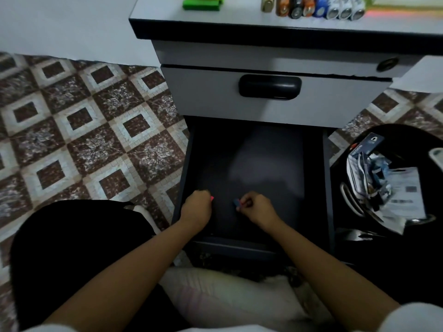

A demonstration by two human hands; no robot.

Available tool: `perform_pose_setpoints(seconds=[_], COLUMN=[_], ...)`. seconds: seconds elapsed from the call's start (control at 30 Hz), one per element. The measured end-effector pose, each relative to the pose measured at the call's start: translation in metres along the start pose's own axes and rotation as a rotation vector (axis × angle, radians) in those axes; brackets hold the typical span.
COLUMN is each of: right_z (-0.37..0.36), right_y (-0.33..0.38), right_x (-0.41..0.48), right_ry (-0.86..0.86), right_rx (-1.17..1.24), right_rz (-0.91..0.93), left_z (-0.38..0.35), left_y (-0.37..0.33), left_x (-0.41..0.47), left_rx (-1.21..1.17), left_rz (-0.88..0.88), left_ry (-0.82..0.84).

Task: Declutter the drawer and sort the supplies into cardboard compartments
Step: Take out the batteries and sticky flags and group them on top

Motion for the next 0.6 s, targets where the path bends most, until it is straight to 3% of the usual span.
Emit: perform_pose_setpoints(seconds=[0.6], right_z=[0.0037], right_y=[-0.0047], right_x=[0.0053], right_ry=[-0.066], right_rx=[0.162], right_rz=[-0.086], left_z=[-0.0101], left_y=[0.0005], left_x=[0.0018], left_rx=[0.046], left_rz=[0.007], left_ry=[0.079])
Point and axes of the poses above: each hand's wrist, its own x-axis towards the middle knuckle, its own z-axis out of the back of the hand, y = z × x, the point moved 2 cm from there along x, towards the middle knuckle, and after that the axes turned 14 degrees about -y, right-handed, at the moved point
